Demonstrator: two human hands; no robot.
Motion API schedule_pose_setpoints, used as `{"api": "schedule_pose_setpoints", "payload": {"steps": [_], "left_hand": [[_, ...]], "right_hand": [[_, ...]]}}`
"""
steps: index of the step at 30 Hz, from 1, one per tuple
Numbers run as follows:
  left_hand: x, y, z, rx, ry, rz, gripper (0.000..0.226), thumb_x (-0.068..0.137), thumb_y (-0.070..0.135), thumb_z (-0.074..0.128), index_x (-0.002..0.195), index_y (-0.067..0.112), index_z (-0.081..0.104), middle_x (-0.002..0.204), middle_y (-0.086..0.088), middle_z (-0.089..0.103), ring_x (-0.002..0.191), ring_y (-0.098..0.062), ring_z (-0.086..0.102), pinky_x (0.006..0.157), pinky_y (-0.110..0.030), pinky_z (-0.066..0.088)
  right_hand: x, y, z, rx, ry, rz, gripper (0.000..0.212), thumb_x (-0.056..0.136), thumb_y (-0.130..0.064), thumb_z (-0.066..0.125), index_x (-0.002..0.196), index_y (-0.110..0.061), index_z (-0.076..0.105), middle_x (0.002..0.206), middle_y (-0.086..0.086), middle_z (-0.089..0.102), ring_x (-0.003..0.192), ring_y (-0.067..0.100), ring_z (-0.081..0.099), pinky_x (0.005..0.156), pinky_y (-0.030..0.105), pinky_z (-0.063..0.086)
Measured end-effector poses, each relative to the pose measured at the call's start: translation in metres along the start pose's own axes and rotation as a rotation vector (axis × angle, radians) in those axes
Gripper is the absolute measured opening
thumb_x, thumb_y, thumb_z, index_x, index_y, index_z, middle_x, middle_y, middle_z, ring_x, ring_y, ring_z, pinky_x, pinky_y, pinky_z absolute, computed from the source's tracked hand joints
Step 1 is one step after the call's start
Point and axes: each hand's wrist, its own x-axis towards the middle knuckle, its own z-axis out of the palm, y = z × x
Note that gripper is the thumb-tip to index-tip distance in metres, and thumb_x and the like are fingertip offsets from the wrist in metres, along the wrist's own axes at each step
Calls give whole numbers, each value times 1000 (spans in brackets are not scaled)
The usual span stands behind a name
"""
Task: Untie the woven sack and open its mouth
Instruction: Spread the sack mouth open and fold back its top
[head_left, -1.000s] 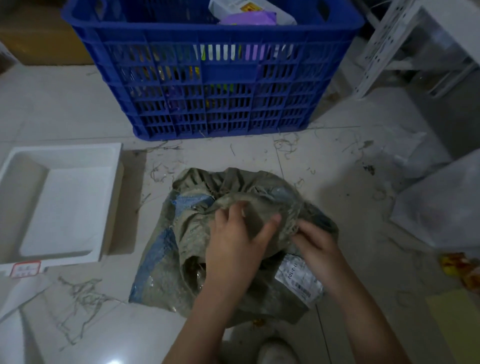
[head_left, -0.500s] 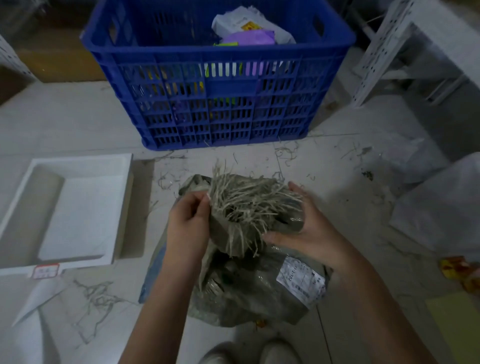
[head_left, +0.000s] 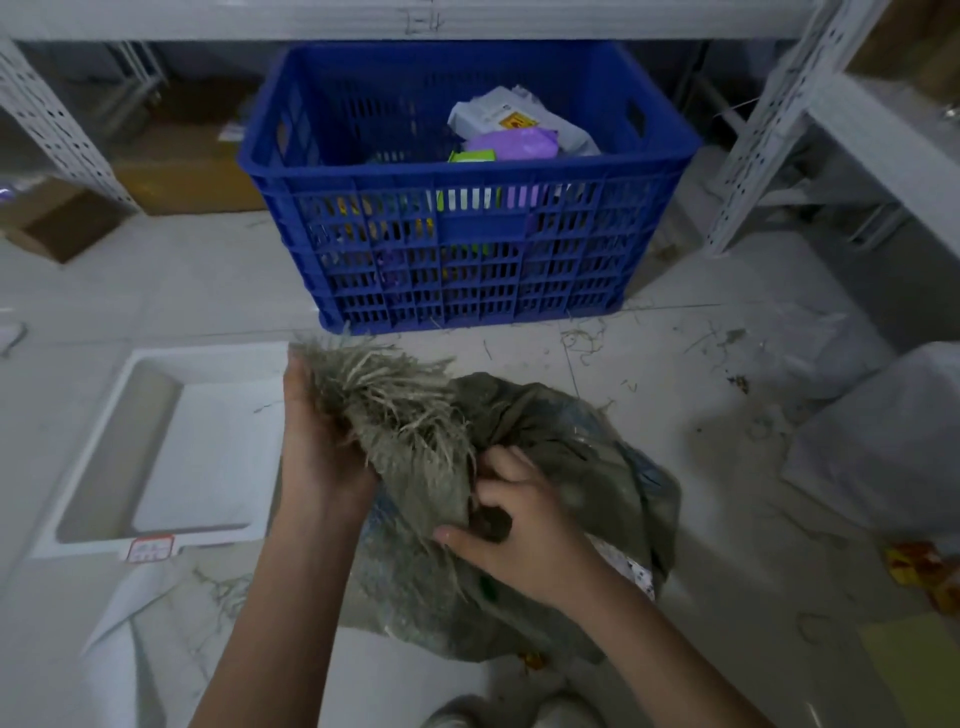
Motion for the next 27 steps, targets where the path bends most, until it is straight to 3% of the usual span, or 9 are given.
{"api": "schedule_pose_setpoints", "payload": {"steps": [5,8,12,14,16,18,20,22,27], "left_hand": [[4,20,-10,344,196,228,17,81,20,69,86,4,65,67,-5,72,57,-16,69,57,-24,56],[0,31,-28,637,358,309,42,79,18,72,108,-7,55,93,-23,69,67,-29,66,56,-31,58],[-29,40,-43,1875,531,237,45,88,22,60,126,1,45,113,-31,58,101,-46,58,86,-50,48],[-38,38,-21,2131,427,500,42,89,24,55,127,5,51,122,-27,53,109,-43,53,91,-50,46],[-31,22,7,2042,25,634,55,87,42,56,136,18,46,139,-14,46,123,-33,47,103,-46,40],[-19,-10,25,2263,-426,384,78,79,62,54,144,26,31,149,-9,35,136,-28,33,113,-46,28],[-10,-44,15,2506,-576,17,90,77,67,52,149,27,13,154,-12,23,141,-34,22,114,-54,21],[-8,-63,-10,2542,-490,-157,92,78,69,47,150,26,8,151,-14,26,137,-38,29,109,-57,29],[-14,-81,-58,2513,-316,-197,81,84,64,43,145,15,21,136,-15,49,118,-30,54,94,-41,46]], "right_hand": [[-28,-9,-12,-88,129,-237,42,82,-23,64,71,-25,24,69,-8,28,62,12,33,55,26,31],[-31,0,-24,-285,182,-306,42,73,-6,69,71,-20,29,67,-2,39,60,11,34,56,20,30],[-35,4,-41,-436,140,-454,23,78,-1,55,75,-16,38,74,0,46,63,16,42,56,26,41],[-38,6,-38,-524,103,-534,24,77,0,57,76,-16,39,68,4,51,63,17,42,56,28,42],[-42,10,-31,-584,77,-572,28,76,0,64,77,-16,41,66,4,51,64,17,42,57,28,43],[-48,16,-27,-625,63,-579,28,77,-2,65,76,-16,42,65,4,51,61,18,43,57,29,42],[-55,22,-29,-640,65,-588,22,81,-2,62,74,-15,45,64,5,51,61,19,43,58,28,41],[-63,32,-34,-651,80,-589,20,87,-3,52,71,-14,47,63,5,50,62,19,40,61,27,38],[-87,57,-42,-684,102,-541,23,89,-3,46,67,-11,50,60,6,51,64,19,38,65,28,38]]}}
